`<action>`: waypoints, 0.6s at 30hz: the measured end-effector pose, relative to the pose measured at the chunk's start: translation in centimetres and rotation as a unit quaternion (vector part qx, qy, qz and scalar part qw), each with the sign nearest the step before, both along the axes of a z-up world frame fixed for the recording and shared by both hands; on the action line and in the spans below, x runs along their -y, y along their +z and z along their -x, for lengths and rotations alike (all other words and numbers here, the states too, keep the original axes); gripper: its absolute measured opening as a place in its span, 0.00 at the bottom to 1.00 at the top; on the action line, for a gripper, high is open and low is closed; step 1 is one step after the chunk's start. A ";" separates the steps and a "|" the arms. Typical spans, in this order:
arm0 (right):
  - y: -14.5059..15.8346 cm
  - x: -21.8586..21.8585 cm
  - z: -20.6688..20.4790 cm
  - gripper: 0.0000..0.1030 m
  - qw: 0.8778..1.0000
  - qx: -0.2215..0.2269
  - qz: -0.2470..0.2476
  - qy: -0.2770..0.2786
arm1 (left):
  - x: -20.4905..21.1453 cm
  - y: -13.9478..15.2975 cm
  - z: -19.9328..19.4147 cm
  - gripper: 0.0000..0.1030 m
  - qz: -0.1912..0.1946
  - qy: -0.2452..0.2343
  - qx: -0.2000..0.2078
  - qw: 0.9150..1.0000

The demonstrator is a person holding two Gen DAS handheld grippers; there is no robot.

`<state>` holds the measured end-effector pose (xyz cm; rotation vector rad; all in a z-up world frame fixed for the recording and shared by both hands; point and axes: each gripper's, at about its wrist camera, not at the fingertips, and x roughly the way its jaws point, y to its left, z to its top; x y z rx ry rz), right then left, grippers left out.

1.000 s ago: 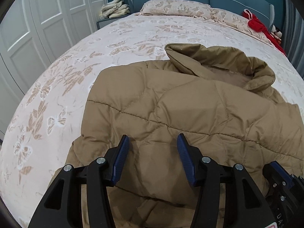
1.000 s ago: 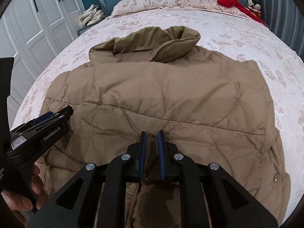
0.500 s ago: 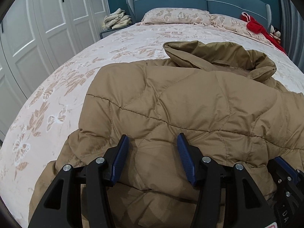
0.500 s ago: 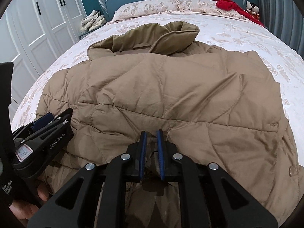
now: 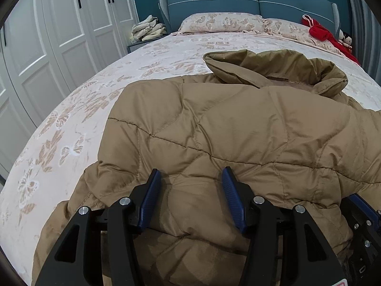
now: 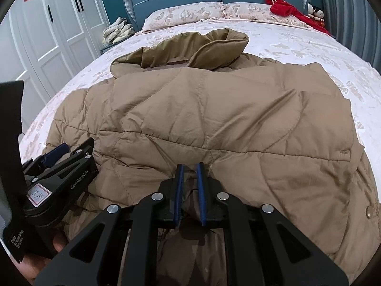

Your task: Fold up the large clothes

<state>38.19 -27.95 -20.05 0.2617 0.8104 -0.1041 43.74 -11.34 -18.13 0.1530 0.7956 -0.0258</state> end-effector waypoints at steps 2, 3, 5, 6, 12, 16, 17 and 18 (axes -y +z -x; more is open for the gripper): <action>0.4 0.8 0.2 0.10 0.999 -0.002 -0.033 0.002 | -0.7 0.7 -0.2 0.53 0.029 -0.005 -0.012 1.000; 0.6 1.1 0.3 0.11 0.999 -0.006 -0.044 0.003 | -1.3 1.1 -0.3 0.55 0.046 -0.010 -0.022 0.999; 1.7 1.8 0.5 0.18 0.998 -0.025 -0.061 0.008 | -2.5 2.7 -1.0 0.56 0.084 -0.025 -0.055 0.995; 2.5 2.1 0.6 0.28 0.998 -0.026 -0.064 0.008 | -3.0 3.5 -1.3 0.56 0.100 -0.026 -0.062 0.993; 7.8 6.7 -2.8 0.40 0.992 0.029 -0.118 -0.019 | -3.8 9.2 -7.9 0.57 0.222 -0.007 -0.079 0.972; 7.6 10.1 -8.1 0.42 0.979 0.029 -0.186 -0.078 | -0.6 8.3 -12.8 0.57 0.222 -0.005 -0.121 0.968; 7.1 10.5 -9.3 0.42 0.977 0.022 -0.197 -0.084 | 0.0 7.8 -13.5 0.57 0.215 -0.007 -0.132 0.968; 6.6 10.8 -10.0 0.42 0.974 0.018 -0.209 -0.090 | 0.8 6.8 -14.4 0.57 0.209 -0.009 -0.153 0.966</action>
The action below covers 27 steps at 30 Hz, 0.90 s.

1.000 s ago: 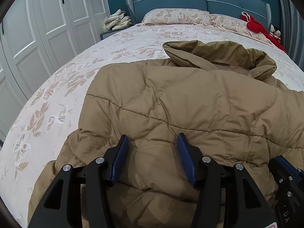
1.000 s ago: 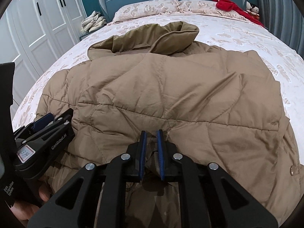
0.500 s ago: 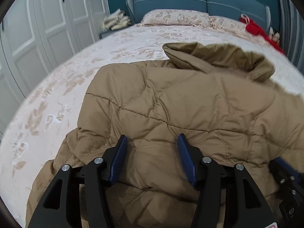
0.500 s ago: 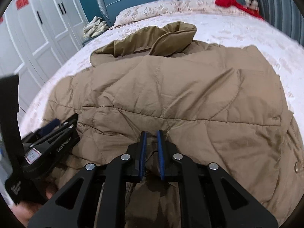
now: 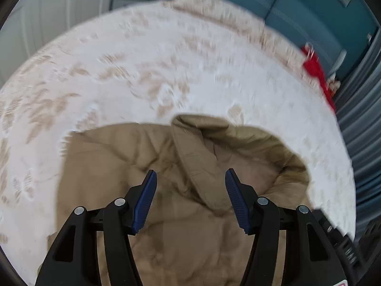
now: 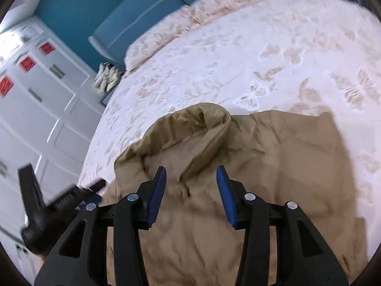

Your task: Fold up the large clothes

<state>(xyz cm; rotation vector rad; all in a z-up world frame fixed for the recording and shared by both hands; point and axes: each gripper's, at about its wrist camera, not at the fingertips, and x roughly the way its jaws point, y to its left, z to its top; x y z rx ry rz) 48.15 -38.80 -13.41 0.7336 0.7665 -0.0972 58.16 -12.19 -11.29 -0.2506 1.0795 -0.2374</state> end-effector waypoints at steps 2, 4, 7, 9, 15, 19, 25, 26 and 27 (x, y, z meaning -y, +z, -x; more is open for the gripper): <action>-1.6 0.8 -1.7 0.42 0.999 -0.014 -0.046 -0.015 | 0.8 -1.7 -1.1 0.56 -0.005 -0.003 -0.036 0.999; -2.8 1.1 -2.6 0.31 0.997 -0.029 -0.065 -0.024 | 1.1 -2.5 -1.4 0.55 -0.002 -0.001 -0.042 0.999; -4.0 0.8 -3.3 0.09 0.996 -0.044 -0.072 -0.008 | 1.6 -2.7 -1.2 0.37 -0.018 -0.024 -0.028 0.999; -3.7 0.1 -2.8 0.08 0.998 -0.044 -0.035 0.008 | 1.8 -3.2 -1.0 0.26 -0.028 -0.044 -0.028 0.998; -5.5 -1.0 -1.5 0.04 0.994 -0.055 0.076 0.048 | 2.5 -5.3 0.8 0.26 -0.083 -0.066 0.023 0.994; -6.2 -2.0 -1.5 0.04 0.990 -0.050 0.121 0.057 | 3.0 -6.3 2.2 0.27 -0.111 -0.070 0.068 0.989; -7.2 -2.3 -1.4 0.04 0.987 -0.039 0.144 0.056 | 3.1 -7.3 2.5 0.29 -0.109 -0.062 0.094 0.988; -7.3 -2.4 -1.4 0.04 0.987 -0.039 0.146 0.056 | 3.2 -7.4 2.6 0.29 -0.110 -0.061 0.097 0.987; -7.3 -2.4 -1.3 0.04 0.987 -0.038 0.148 0.056 | 3.2 -7.5 2.7 0.29 -0.113 -0.060 0.101 0.987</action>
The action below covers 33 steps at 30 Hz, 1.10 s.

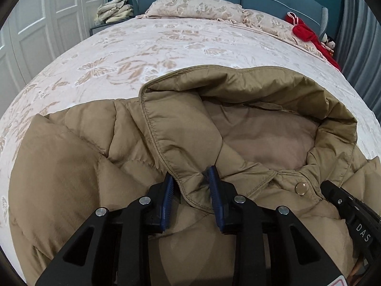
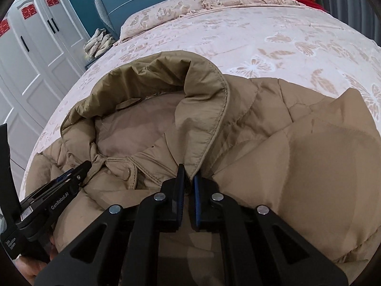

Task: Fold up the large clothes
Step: 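Lift the hem with both tools and fold it toward the hood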

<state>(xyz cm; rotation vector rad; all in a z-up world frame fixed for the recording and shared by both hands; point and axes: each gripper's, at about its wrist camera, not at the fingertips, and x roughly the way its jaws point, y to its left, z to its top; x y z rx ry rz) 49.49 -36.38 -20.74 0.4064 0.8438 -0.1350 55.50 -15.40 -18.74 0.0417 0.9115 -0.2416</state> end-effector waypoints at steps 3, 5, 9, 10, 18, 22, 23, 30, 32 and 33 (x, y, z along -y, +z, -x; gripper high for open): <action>-0.1 0.0 0.1 0.04 1.000 0.003 0.002 0.000 | 0.3 -0.2 0.2 0.29 -0.009 0.002 0.011 1.000; -0.2 0.0 0.1 0.04 1.000 0.006 0.003 0.001 | 0.4 -0.2 0.4 0.29 -0.012 0.003 0.015 1.000; -0.2 0.0 0.0 0.04 1.000 0.006 0.002 0.001 | 0.4 -0.2 0.6 0.29 -0.011 0.004 0.021 1.000; -0.2 0.2 0.1 0.04 1.000 0.007 -0.003 0.002 | 0.2 0.0 0.7 0.29 -0.005 0.004 0.021 1.000; 3.3 2.9 5.1 0.09 1.000 -0.022 0.002 0.011 | -2.7 3.2 1.9 0.32 -0.002 -0.039 -0.009 0.999; 7.5 5.0 5.2 0.11 0.999 -0.015 0.037 -0.009 | -4.2 8.0 0.7 0.33 -0.035 -0.022 0.033 0.999; 8.5 5.3 4.4 0.11 0.999 -0.008 0.030 -0.012 | -4.3 9.3 -0.4 0.33 -0.039 -0.010 0.043 0.998; 12.9 5.0 -5.3 0.11 0.997 0.053 -0.044 -0.036 | -2.7 12.5 -9.2 0.33 0.006 0.071 0.002 0.997; 12.2 5.1 -7.2 0.11 0.996 0.051 -0.052 -0.052 | -2.0 12.0 -10.4 0.33 0.011 0.085 -0.011 0.996; 11.7 5.1 -8.0 0.11 0.996 0.046 -0.053 -0.060 | -1.4 11.1 -11.0 0.33 0.006 0.086 -0.020 0.996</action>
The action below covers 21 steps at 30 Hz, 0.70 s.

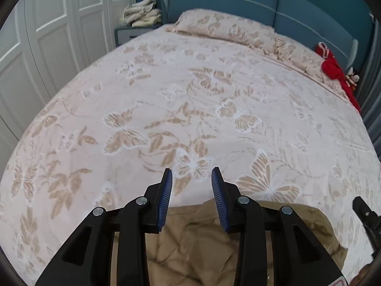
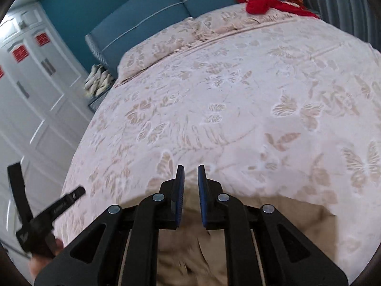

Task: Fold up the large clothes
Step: 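Lift the hem with both tools and fold it toward the hood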

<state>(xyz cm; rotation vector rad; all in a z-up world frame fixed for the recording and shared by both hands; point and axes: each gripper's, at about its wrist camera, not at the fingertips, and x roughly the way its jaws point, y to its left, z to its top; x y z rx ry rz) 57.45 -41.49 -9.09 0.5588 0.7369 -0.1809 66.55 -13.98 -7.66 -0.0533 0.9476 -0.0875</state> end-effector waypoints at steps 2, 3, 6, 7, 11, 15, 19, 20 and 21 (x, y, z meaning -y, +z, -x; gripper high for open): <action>-1.8 -0.5 -1.6 0.11 1.000 -0.021 0.011 -0.004 | 0.8 -1.9 -0.3 0.33 -0.007 -0.003 -0.019 1.000; -2.5 -0.5 -1.8 0.11 0.999 -0.030 0.016 -0.002 | 1.0 -2.8 0.0 0.33 -0.006 -0.005 -0.025 1.000; -5.1 -1.3 -1.3 0.11 0.998 -0.053 0.018 0.015 | 1.2 -5.5 1.2 0.33 0.009 -0.024 -0.050 0.998; -5.7 -1.5 -0.8 0.11 0.998 -0.053 0.018 0.021 | 1.2 -6.0 1.6 0.33 0.006 -0.027 -0.049 0.998; -7.6 -2.6 1.3 0.10 0.996 -0.066 0.031 0.056 | 1.0 -7.3 3.8 0.33 -0.027 -0.057 -0.027 0.998; -8.7 -3.6 2.3 0.07 0.991 -0.083 0.072 0.075 | 1.5 -8.6 5.3 0.35 -0.069 -0.081 -0.017 0.994; -9.6 -4.0 2.5 0.07 0.988 -0.087 0.095 0.081 | 1.8 -9.4 5.5 0.35 -0.080 -0.077 -0.006 0.994; -9.9 -4.1 2.5 0.07 0.988 -0.085 0.098 0.080 | 1.7 -9.6 5.5 0.36 -0.076 -0.074 -0.003 0.994; -10.1 -4.2 2.5 0.06 0.988 -0.083 0.099 0.079 | 1.6 -9.9 5.6 0.36 -0.072 -0.071 0.003 0.995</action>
